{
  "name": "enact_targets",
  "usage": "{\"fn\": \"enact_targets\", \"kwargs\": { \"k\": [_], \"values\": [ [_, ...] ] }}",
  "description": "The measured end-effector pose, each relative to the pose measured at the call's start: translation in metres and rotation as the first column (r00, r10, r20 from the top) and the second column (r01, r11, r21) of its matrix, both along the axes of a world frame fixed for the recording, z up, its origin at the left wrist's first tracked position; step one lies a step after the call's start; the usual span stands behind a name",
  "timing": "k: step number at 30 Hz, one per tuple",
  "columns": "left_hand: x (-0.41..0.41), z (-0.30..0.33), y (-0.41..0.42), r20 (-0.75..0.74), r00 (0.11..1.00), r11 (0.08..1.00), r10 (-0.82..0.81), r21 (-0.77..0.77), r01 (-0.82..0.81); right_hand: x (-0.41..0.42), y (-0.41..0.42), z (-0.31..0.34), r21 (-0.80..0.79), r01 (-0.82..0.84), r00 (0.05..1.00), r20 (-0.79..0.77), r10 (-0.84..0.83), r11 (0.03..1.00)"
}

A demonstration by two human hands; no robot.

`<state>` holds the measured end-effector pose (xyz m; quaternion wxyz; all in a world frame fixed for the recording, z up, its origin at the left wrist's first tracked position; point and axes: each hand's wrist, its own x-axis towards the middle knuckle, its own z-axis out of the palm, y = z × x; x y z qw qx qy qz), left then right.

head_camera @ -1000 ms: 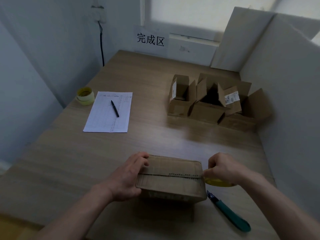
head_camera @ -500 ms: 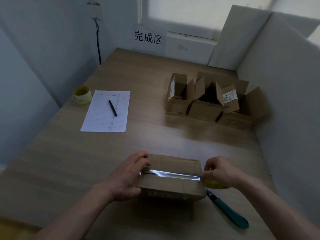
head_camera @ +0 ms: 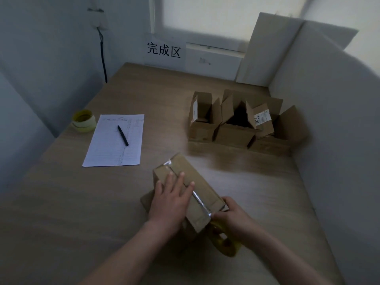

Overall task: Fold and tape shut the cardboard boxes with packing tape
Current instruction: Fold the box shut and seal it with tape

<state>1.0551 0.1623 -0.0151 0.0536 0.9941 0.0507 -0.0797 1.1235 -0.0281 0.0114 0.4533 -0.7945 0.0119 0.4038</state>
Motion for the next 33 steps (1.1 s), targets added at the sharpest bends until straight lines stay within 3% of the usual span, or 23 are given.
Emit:
{"fn": "enact_targets", "kwargs": {
  "k": [2,6,9,13,15,16,18,19,21,23,24,27,31,33],
  "values": [
    [0.006,0.001,0.002,-0.005,0.999,0.998,-0.044,-0.04,0.043,-0.014,0.011,-0.012,0.028,0.163,0.986,0.021,-0.163,0.986],
    [-0.01,-0.009,0.008,0.128,0.945,0.936,-0.302,-0.148,0.319,-0.023,0.019,-0.021,0.059,0.306,0.952,0.011,-0.307,0.95],
    [-0.013,-0.014,0.016,0.192,0.912,0.889,-0.362,-0.223,0.399,-0.018,0.017,-0.018,0.008,0.227,0.97,0.082,-0.227,0.974],
    [-0.006,-0.005,0.022,0.173,0.933,0.894,-0.314,-0.277,0.352,0.0,0.012,-0.012,-0.205,0.031,0.944,0.328,0.039,0.978],
    [-0.01,0.004,0.019,0.273,0.94,0.925,-0.205,-0.262,0.277,0.006,0.012,-0.012,-0.248,0.021,0.928,0.366,0.074,0.969],
    [-0.016,0.007,0.014,0.406,0.911,0.937,-0.079,-0.282,0.207,0.007,0.014,-0.013,-0.246,0.034,0.926,0.372,0.062,0.969],
    [-0.036,0.008,-0.003,0.584,0.758,0.875,0.29,-0.482,0.037,0.005,0.017,-0.019,-0.234,0.074,0.921,0.388,0.023,0.97],
    [-0.049,0.009,-0.015,0.545,0.702,0.78,0.458,-0.625,-0.024,0.003,0.018,-0.022,-0.226,0.097,0.919,0.395,0.0,0.969],
    [-0.071,0.006,-0.044,0.243,0.728,0.517,0.641,-0.838,-0.175,0.0,0.02,-0.027,-0.221,0.135,0.912,0.408,-0.034,0.966],
    [-0.082,0.001,-0.071,-0.064,0.771,0.263,0.634,-0.92,-0.292,-0.001,0.023,-0.028,-0.22,0.151,0.905,0.423,-0.045,0.964],
    [-0.082,0.0,-0.082,-0.148,0.772,0.185,0.618,-0.927,-0.325,-0.001,0.024,-0.029,-0.219,0.153,0.905,0.424,-0.047,0.964],
    [-0.071,0.0,-0.102,-0.263,0.708,0.056,0.656,-0.918,-0.393,-0.001,0.025,-0.03,-0.202,0.146,0.91,0.412,-0.051,0.969],
    [-0.067,-0.014,-0.102,-0.29,0.686,0.076,0.667,-0.89,-0.45,0.004,0.022,-0.031,-0.179,0.119,0.912,0.409,-0.036,0.977],
    [-0.069,-0.025,-0.099,-0.36,0.65,0.028,0.669,-0.862,-0.506,0.005,0.021,-0.031,-0.166,0.099,0.921,0.39,-0.027,0.981]
  ]
}}
